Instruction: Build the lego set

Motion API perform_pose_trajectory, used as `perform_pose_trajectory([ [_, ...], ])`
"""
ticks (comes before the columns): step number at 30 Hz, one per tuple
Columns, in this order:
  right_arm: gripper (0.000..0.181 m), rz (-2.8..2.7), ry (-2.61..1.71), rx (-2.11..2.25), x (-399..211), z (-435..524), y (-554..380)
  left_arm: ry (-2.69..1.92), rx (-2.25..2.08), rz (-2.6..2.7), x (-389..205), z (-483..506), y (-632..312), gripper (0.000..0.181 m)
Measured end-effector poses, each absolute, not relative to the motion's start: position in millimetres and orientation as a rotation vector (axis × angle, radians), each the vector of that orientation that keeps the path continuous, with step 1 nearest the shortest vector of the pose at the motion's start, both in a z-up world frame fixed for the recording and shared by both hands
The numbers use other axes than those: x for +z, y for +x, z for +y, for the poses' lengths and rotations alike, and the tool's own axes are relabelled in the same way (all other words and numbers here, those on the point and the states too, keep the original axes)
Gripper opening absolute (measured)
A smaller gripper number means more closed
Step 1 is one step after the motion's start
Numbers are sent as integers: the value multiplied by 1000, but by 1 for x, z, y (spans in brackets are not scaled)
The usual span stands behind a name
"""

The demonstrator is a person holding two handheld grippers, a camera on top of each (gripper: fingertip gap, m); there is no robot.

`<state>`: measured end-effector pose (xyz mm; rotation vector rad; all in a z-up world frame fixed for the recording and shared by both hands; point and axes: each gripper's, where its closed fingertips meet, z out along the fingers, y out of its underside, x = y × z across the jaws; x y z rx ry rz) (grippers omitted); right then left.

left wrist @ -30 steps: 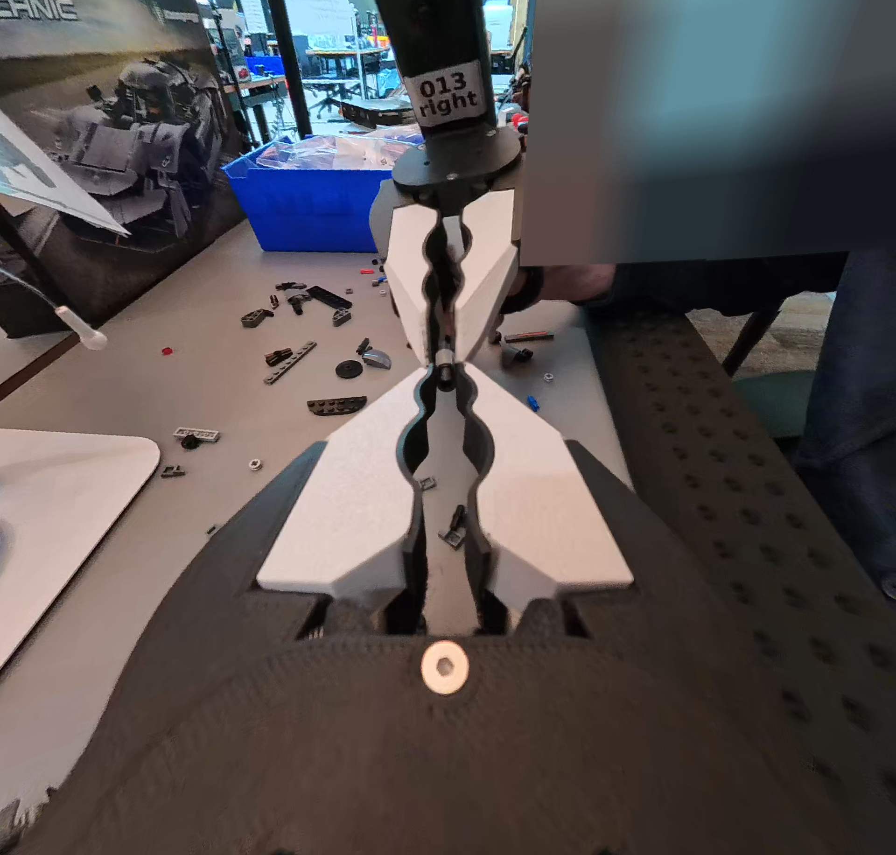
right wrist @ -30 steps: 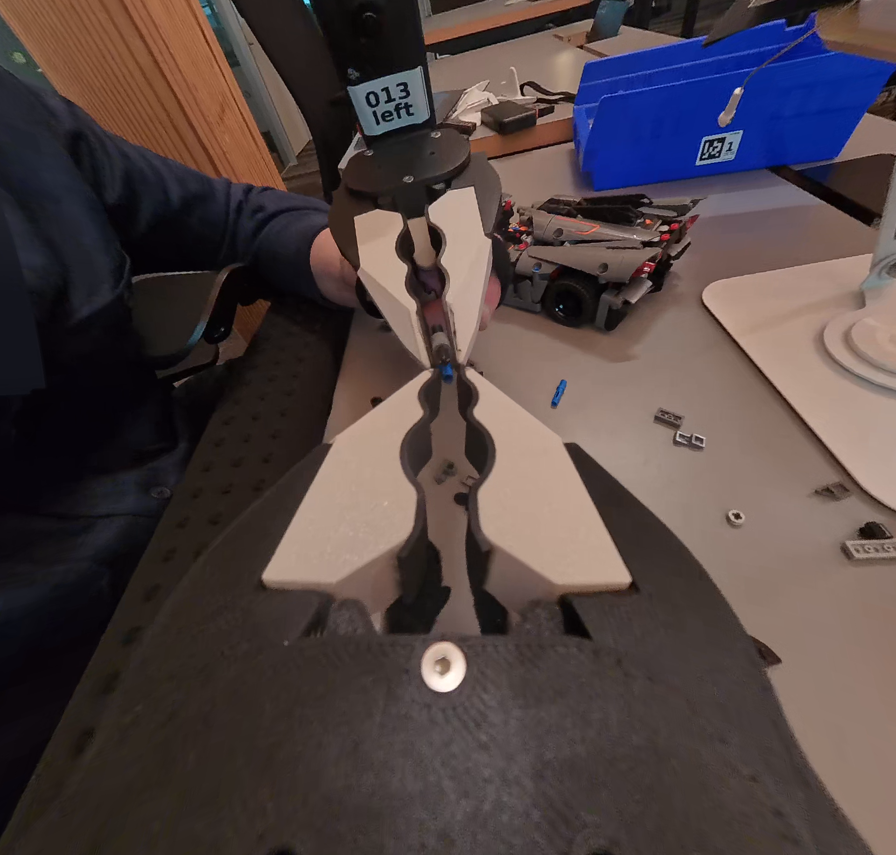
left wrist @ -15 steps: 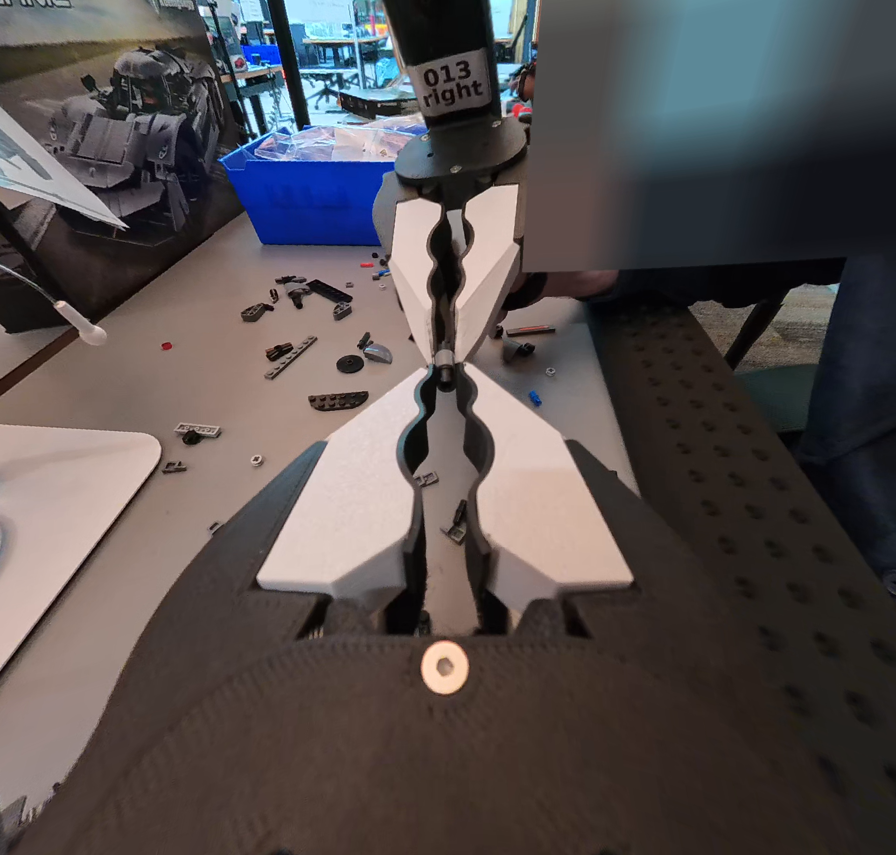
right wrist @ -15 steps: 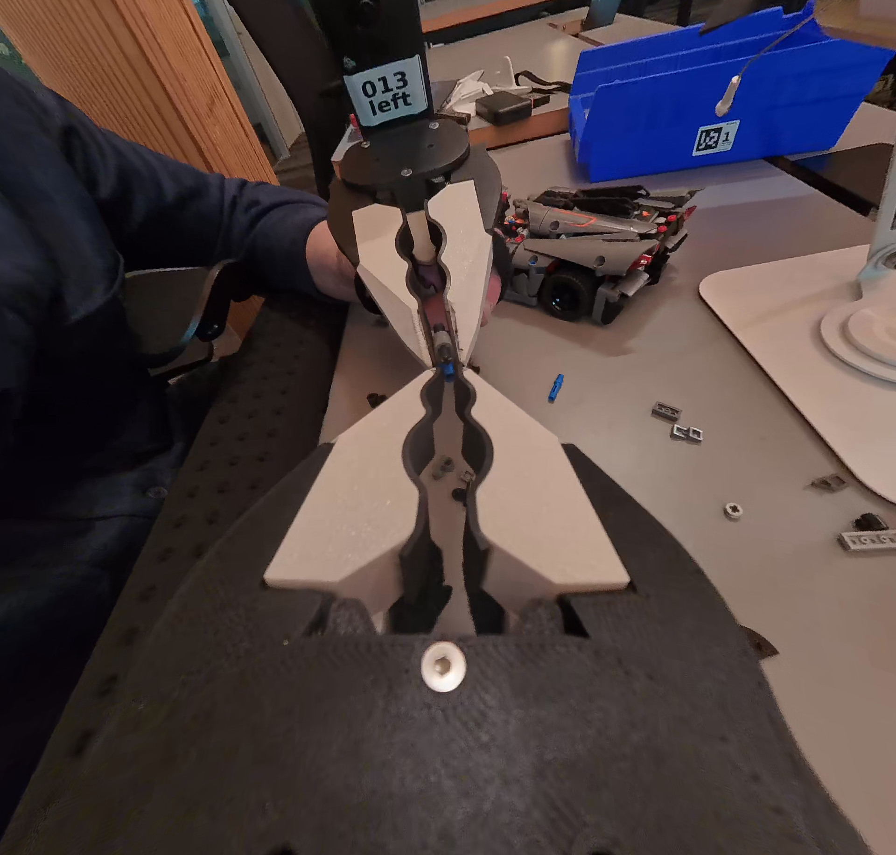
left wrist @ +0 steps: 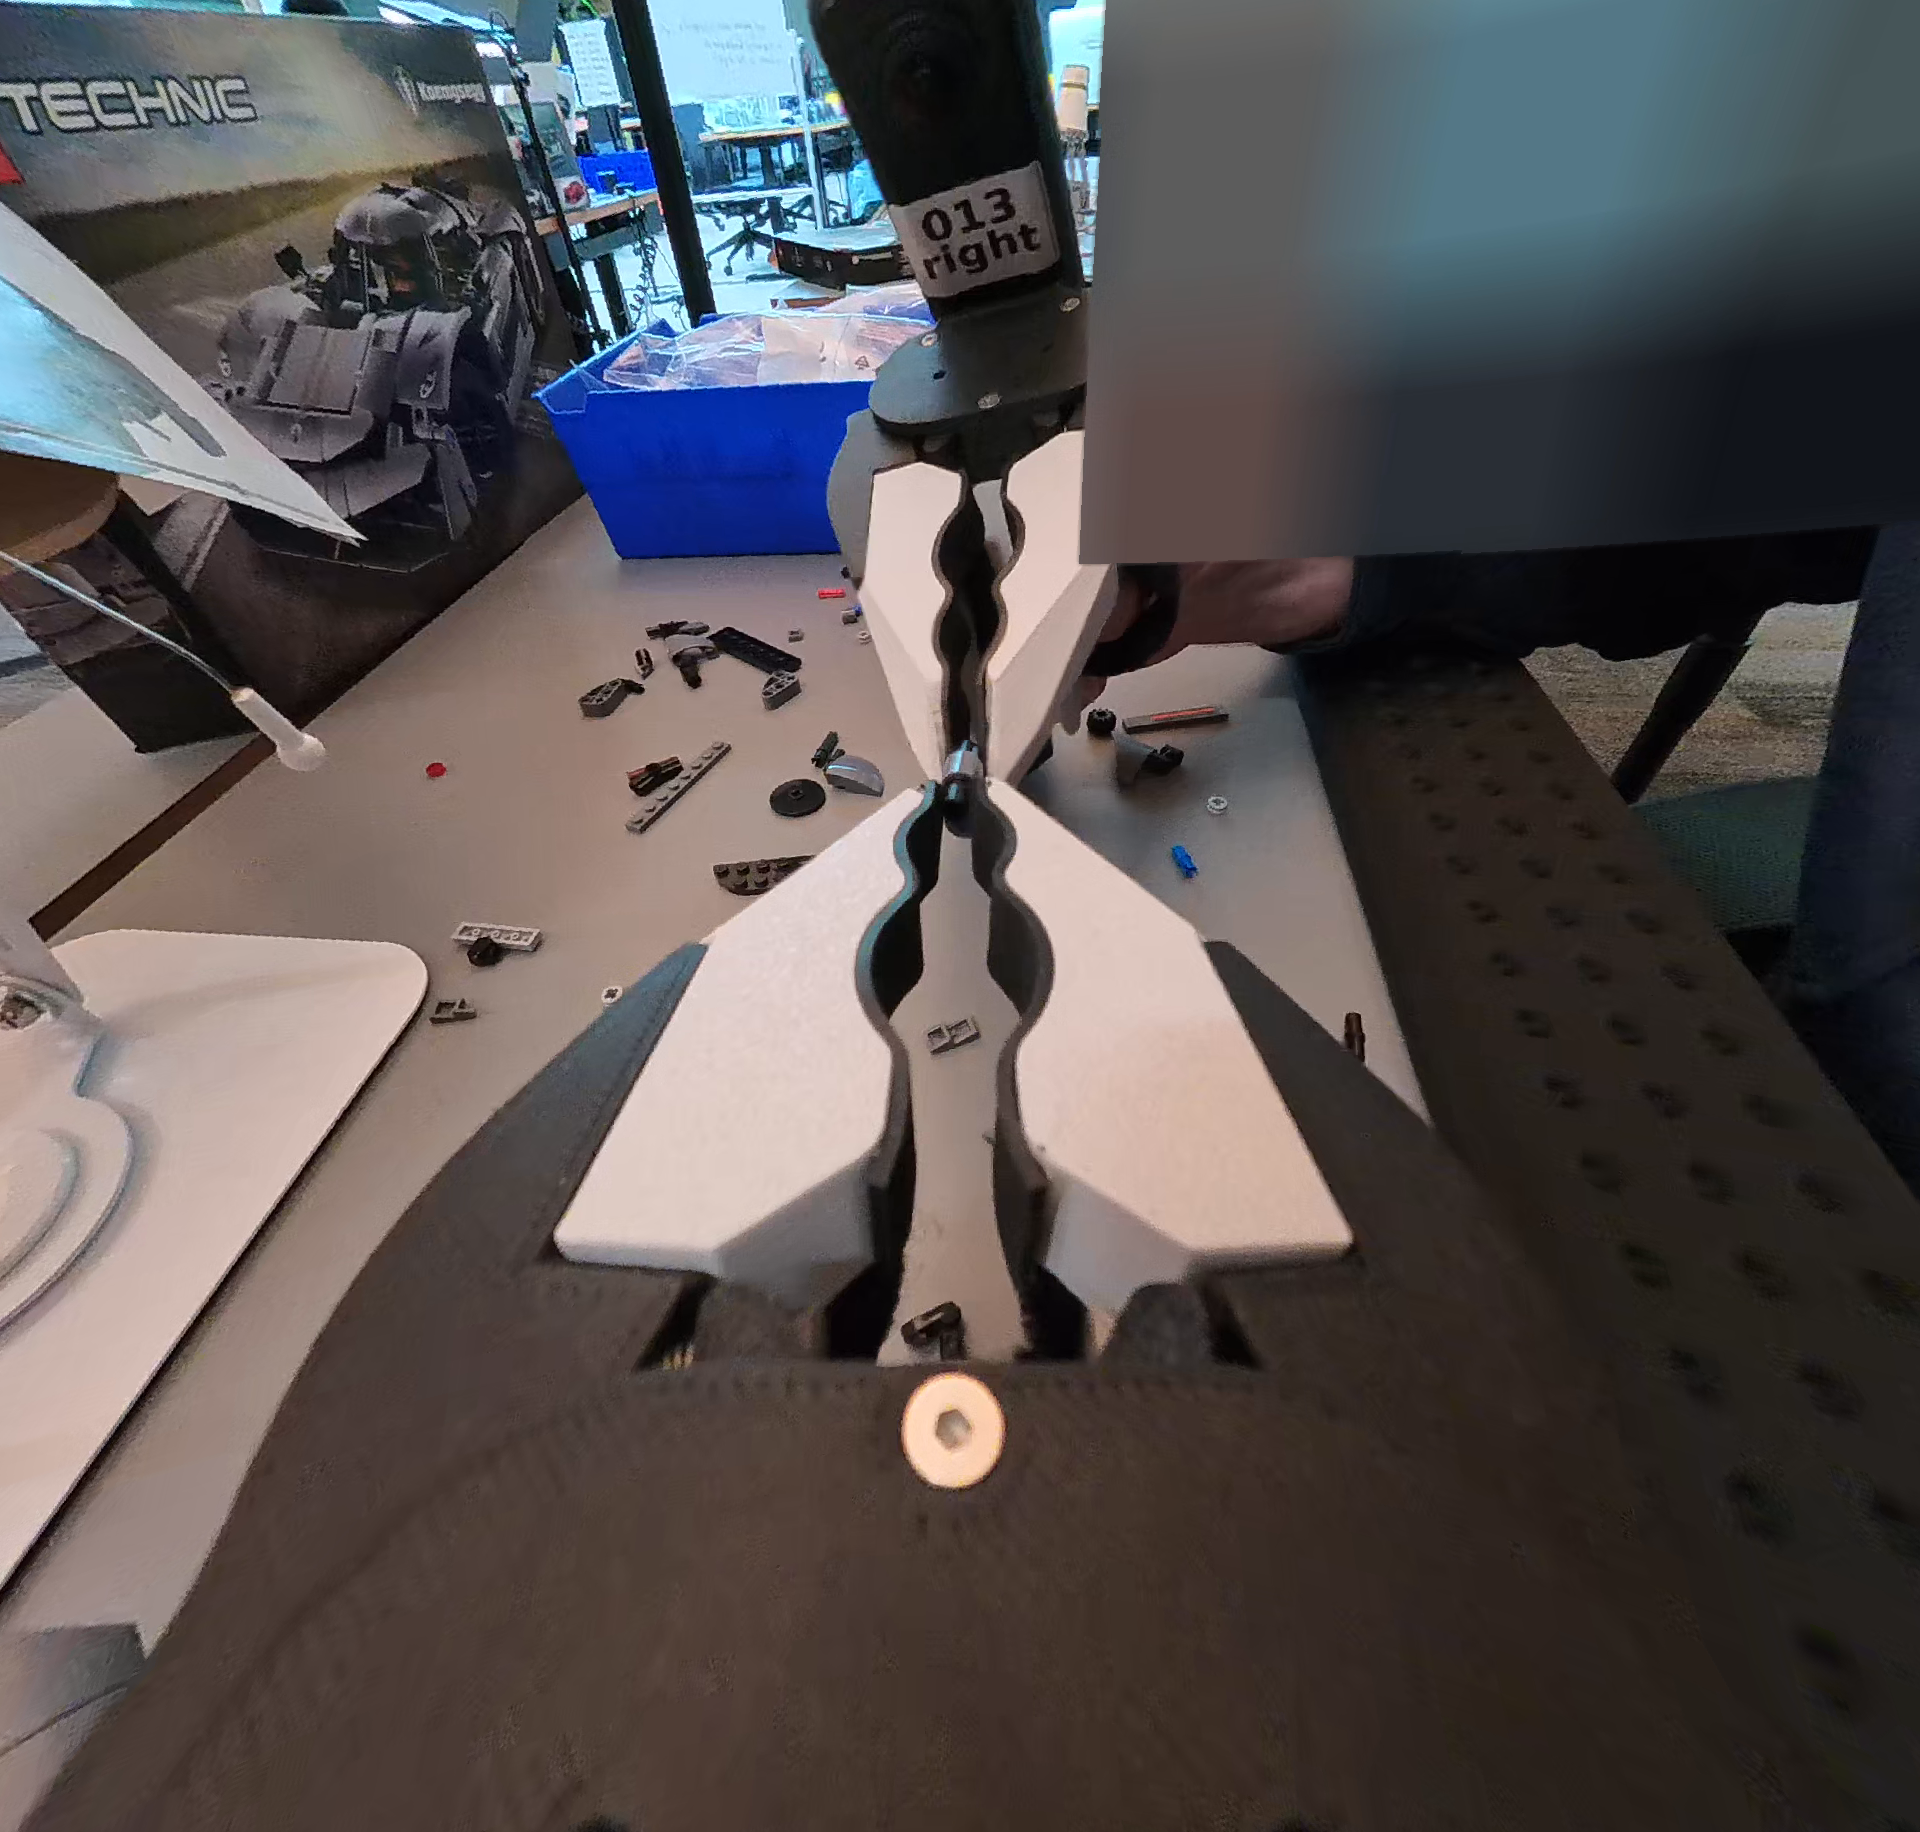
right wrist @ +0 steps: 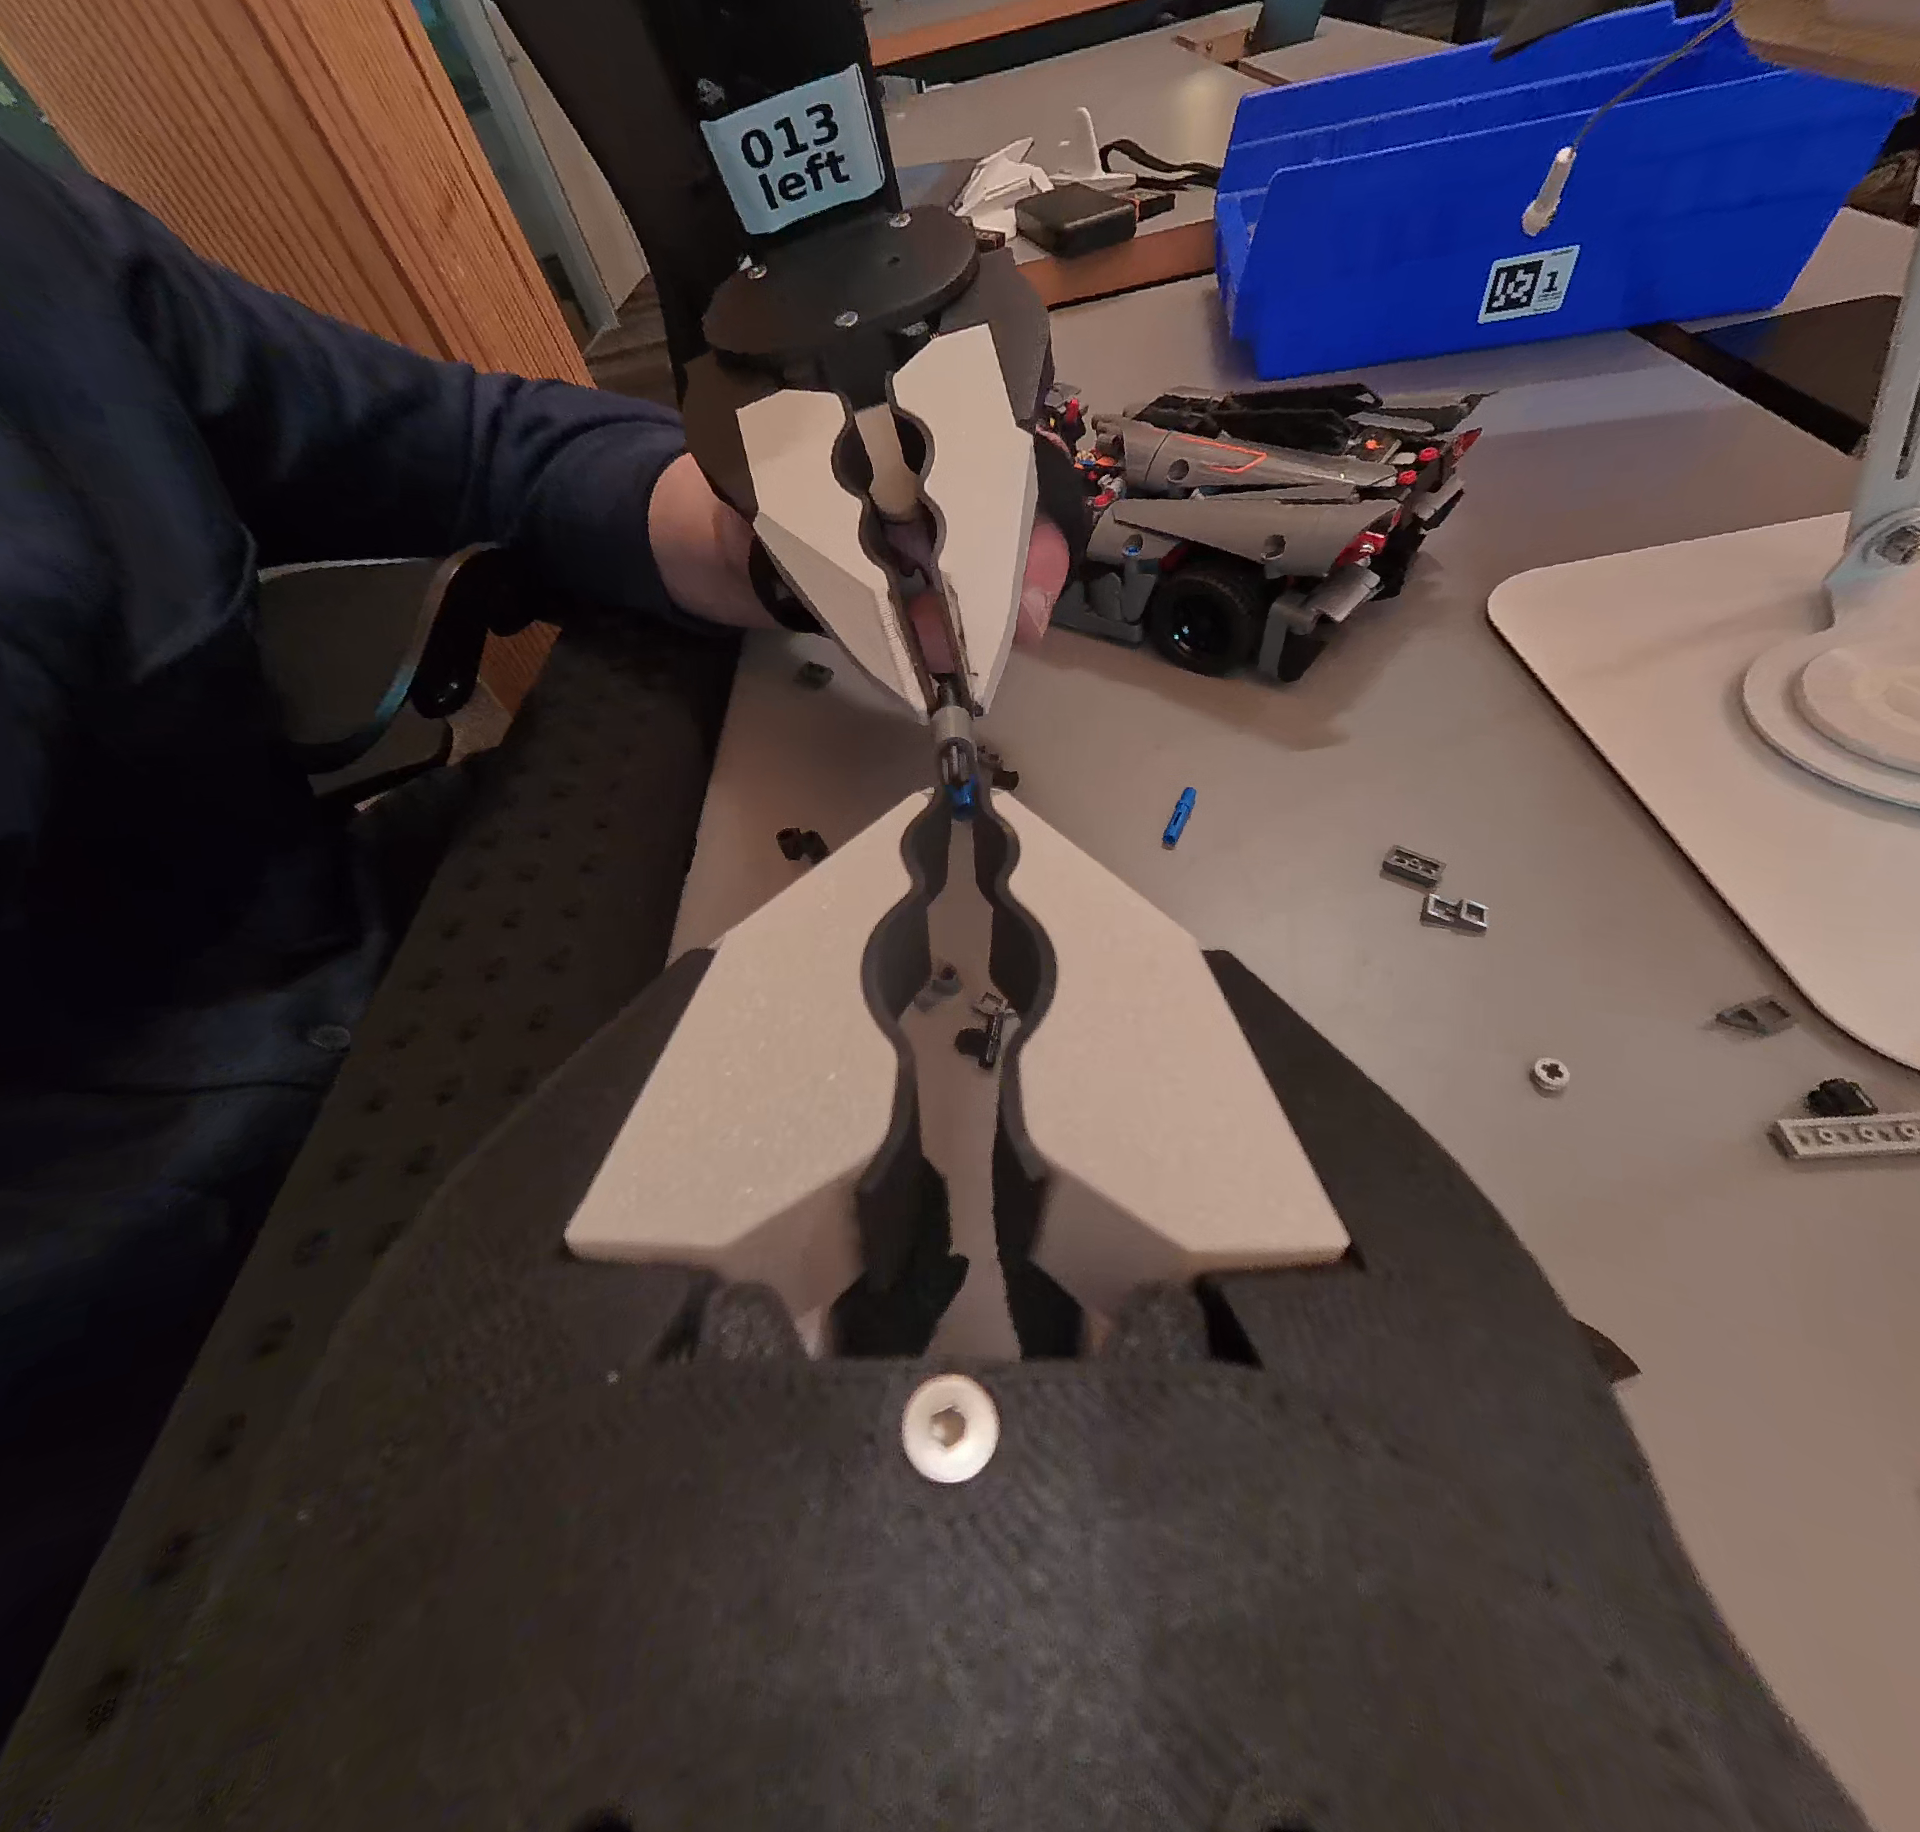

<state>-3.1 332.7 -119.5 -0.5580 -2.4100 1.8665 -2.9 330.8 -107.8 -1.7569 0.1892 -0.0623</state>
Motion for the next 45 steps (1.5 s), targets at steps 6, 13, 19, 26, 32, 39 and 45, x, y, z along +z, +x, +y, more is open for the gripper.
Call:
perform_pose_trajectory([
  [6,16,-2369,-529,1895,-114,327,-2,-1766,-21,211,-107,331,-1,0],
  [13,5,-2373,-432,1743,-121,323,0,-1798,-24,241,-114,333,5,0],
  [19,4,-2360,-381,1732,-118,322,4,-1815,-13,263,-113,332,8,1],
  [26,5,-2351,-376,1823,-112,319,9,-1817,-51,268,-109,328,13,0],
  [32,4,-2344,-392,1891,-107,319,13,-1816,-75,272,-105,326,16,0],
  [39,4,-2336,-412,1964,-102,320,14,-1812,-68,276,-102,325,17,0],
  [45,4,-2124,-576,2183,-69,365,-3,-1811,-22,213,-99,313,-3,0],
])
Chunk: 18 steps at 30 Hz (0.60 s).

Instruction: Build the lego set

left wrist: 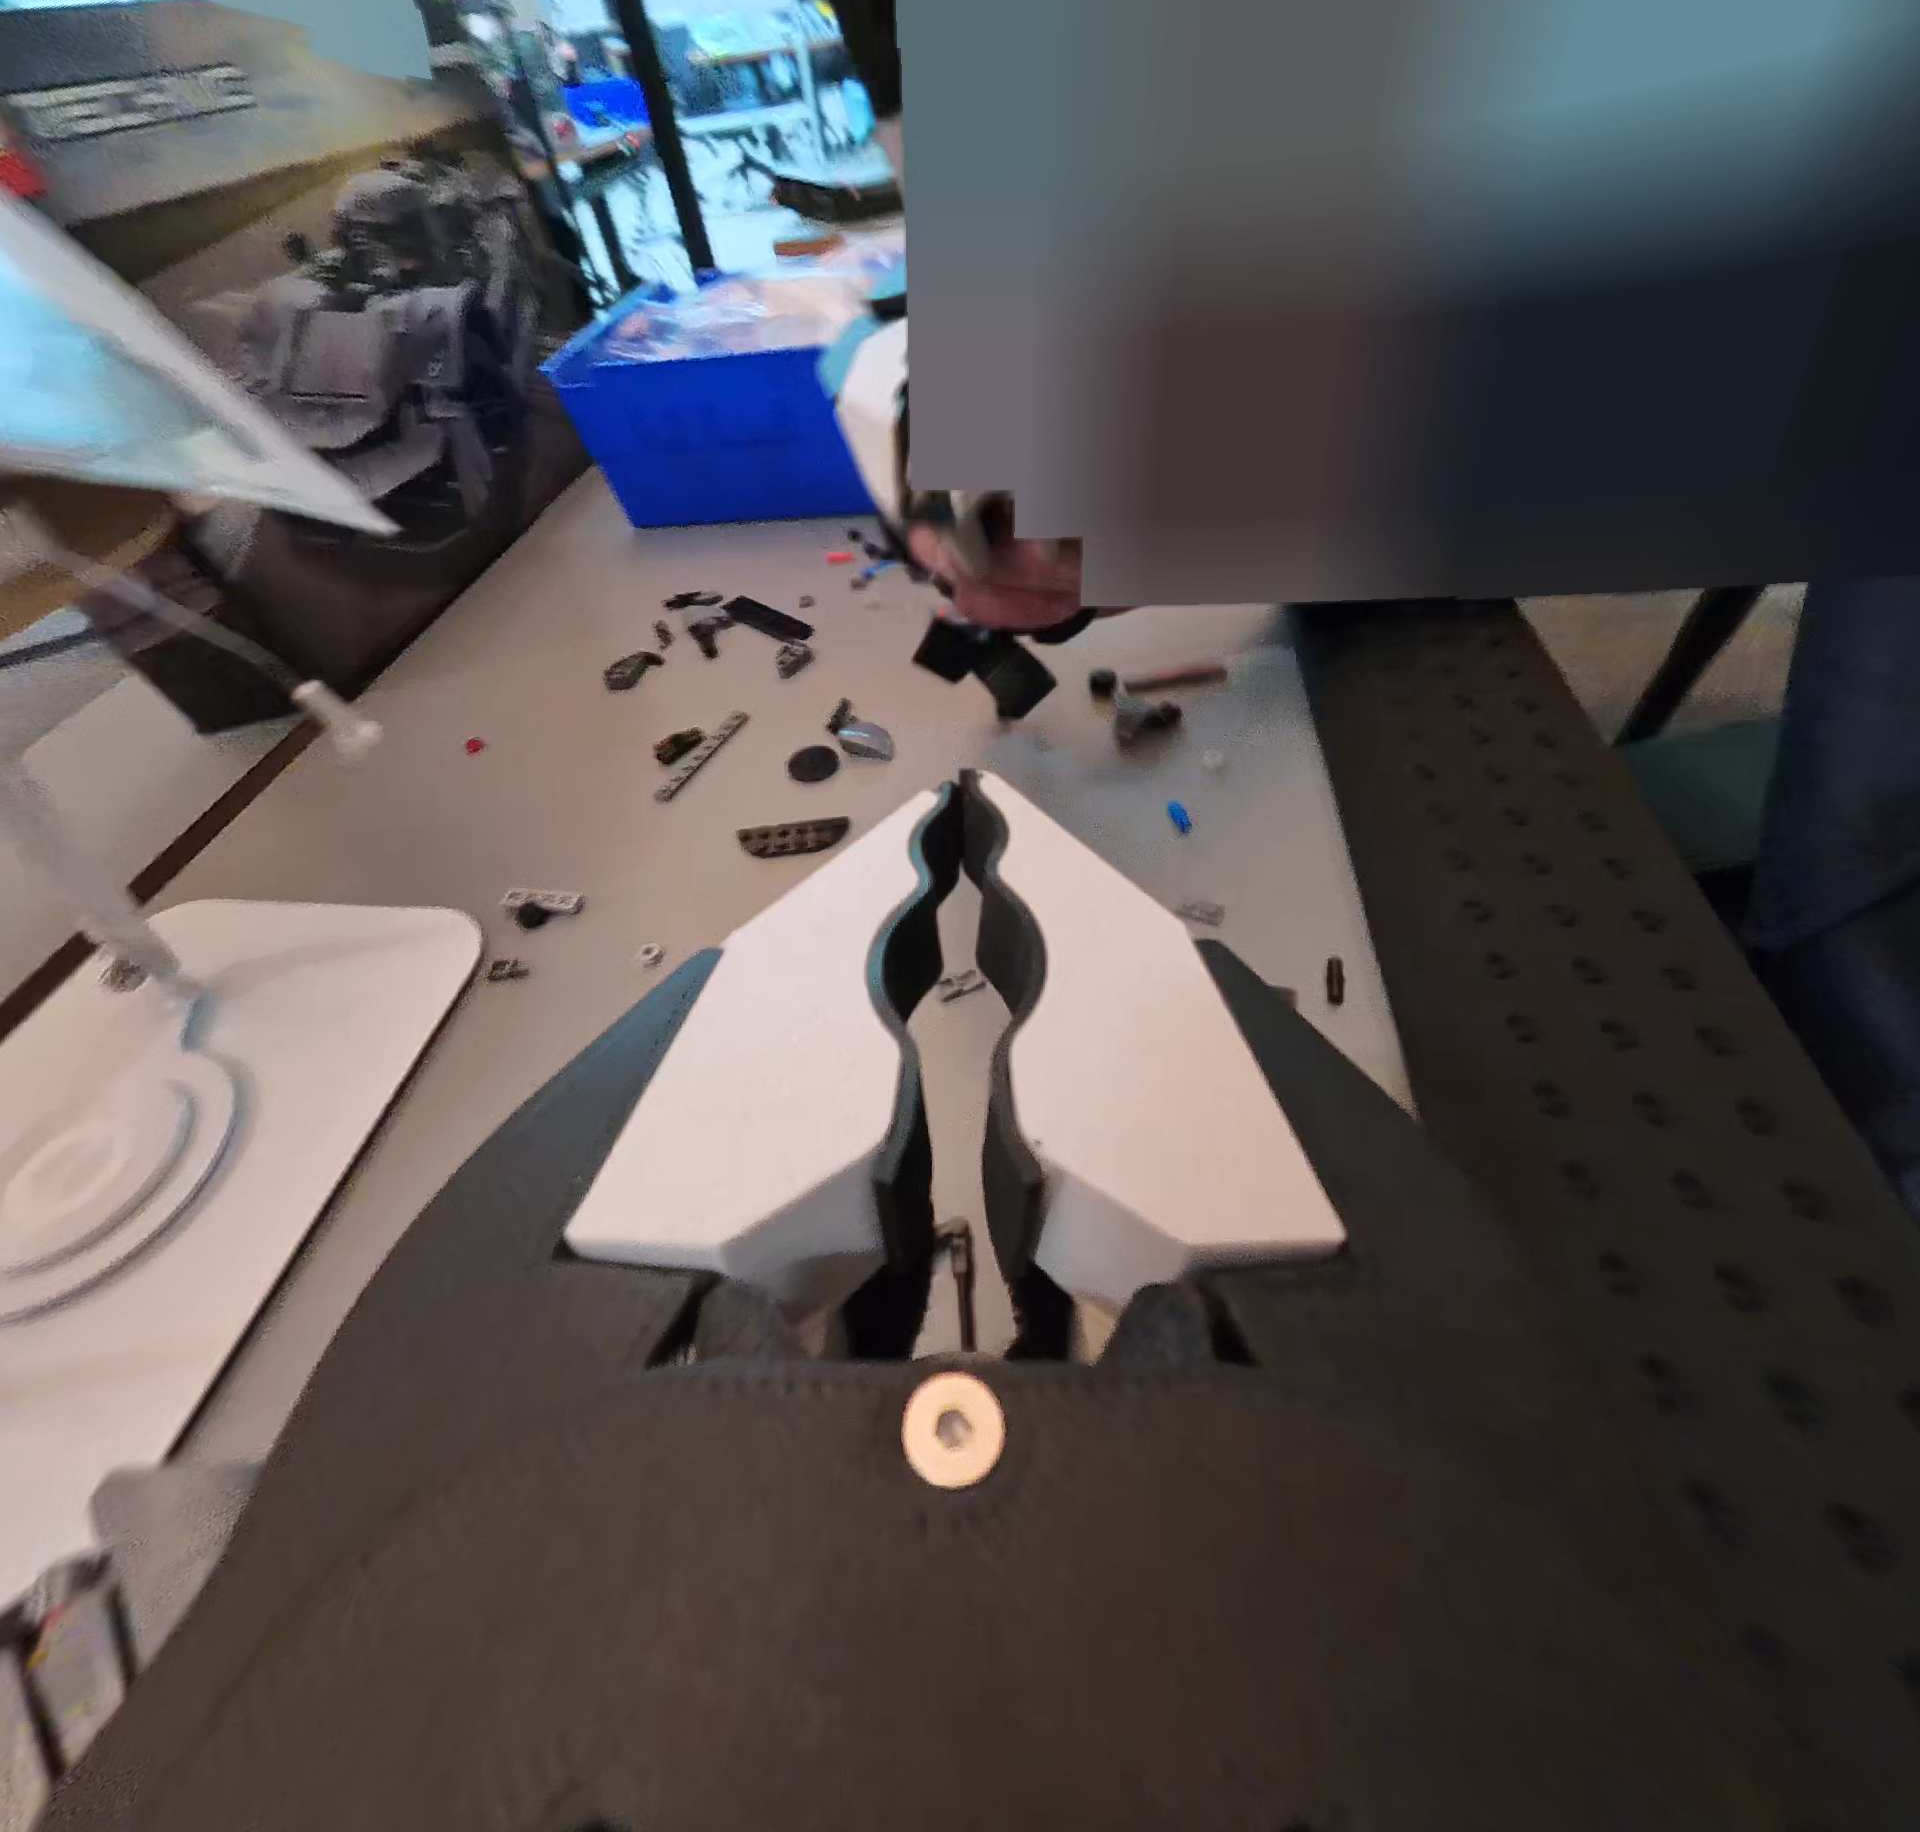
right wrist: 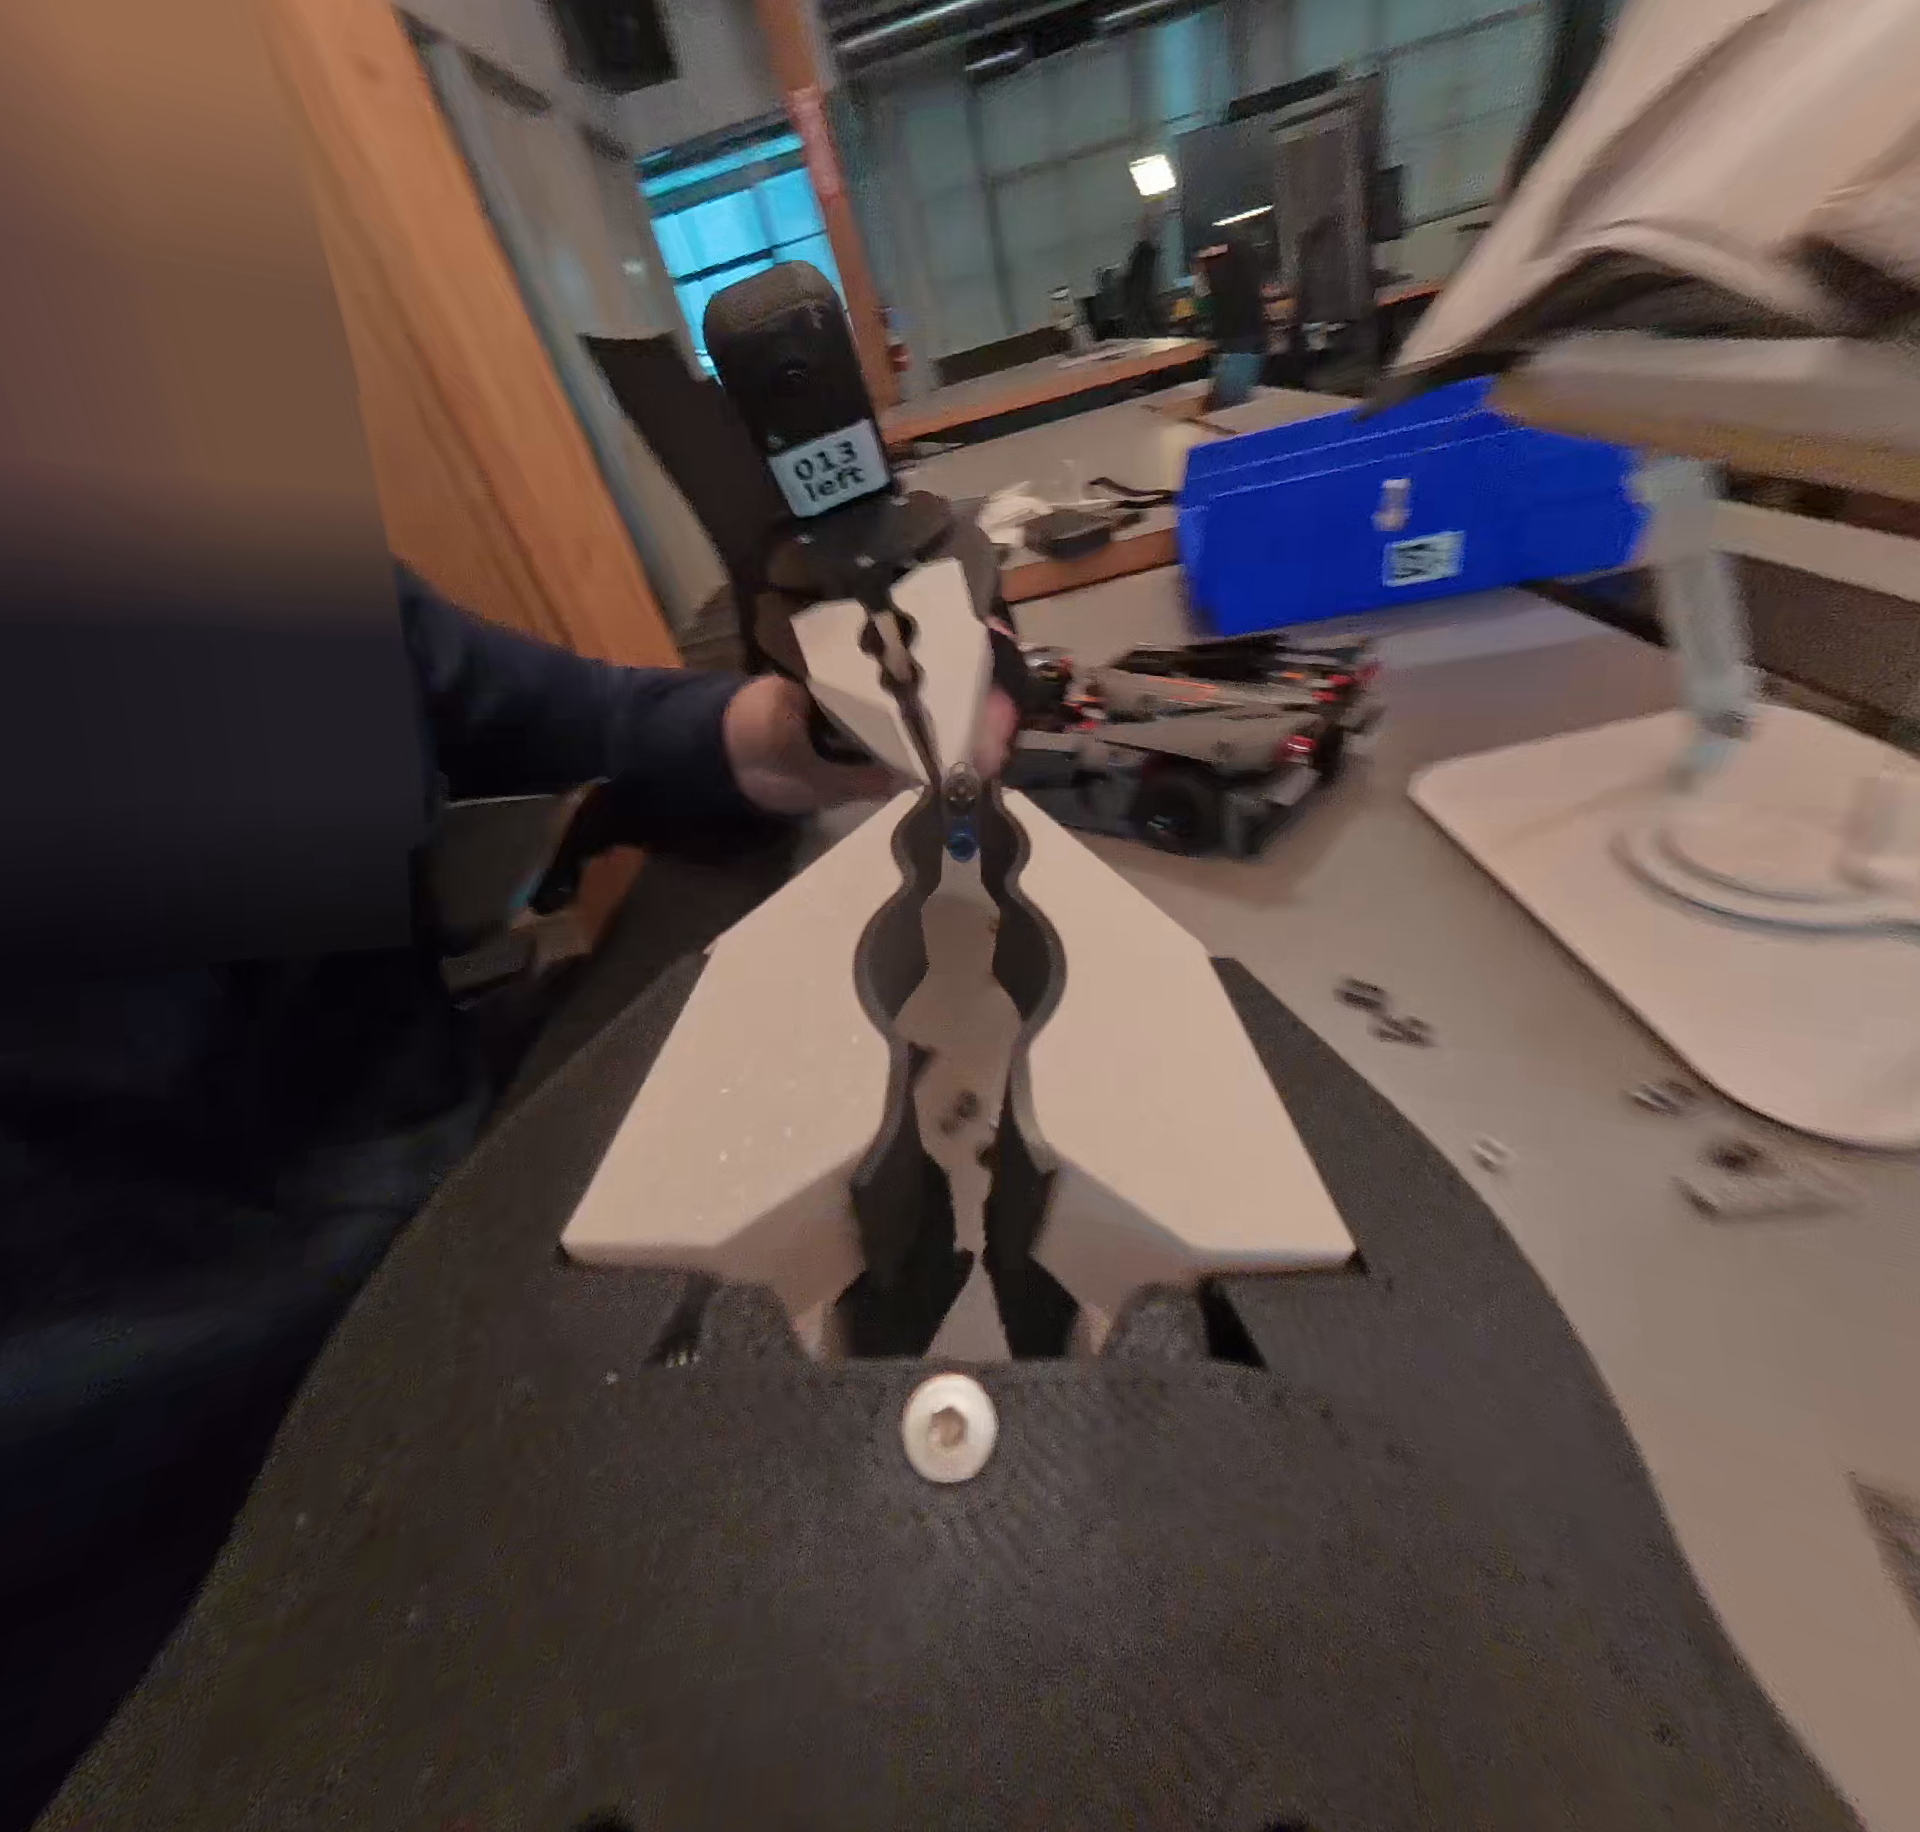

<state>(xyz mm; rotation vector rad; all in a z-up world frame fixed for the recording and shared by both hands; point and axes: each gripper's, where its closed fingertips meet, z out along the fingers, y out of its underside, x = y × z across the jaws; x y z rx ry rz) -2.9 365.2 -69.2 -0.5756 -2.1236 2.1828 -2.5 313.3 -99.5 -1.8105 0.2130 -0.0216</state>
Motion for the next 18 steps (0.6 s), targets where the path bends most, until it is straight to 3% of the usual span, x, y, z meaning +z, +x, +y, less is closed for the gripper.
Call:
perform_pose_trajectory([
  [4,5,-2297,-486,1998,-94,346,3,-1861,12,306,-100,323,7,0],
  [8,4,-2351,-561,2143,-98,345,5,-1853,32,255,-106,326,-1,0],
  [14,5,-2423,-615,2186,-107,329,10,-1868,258,343,-111,335,6,15],
  [18,4,-2432,-652,2216,-108,327,10,-1862,342,384,-110,337,7,10],
])
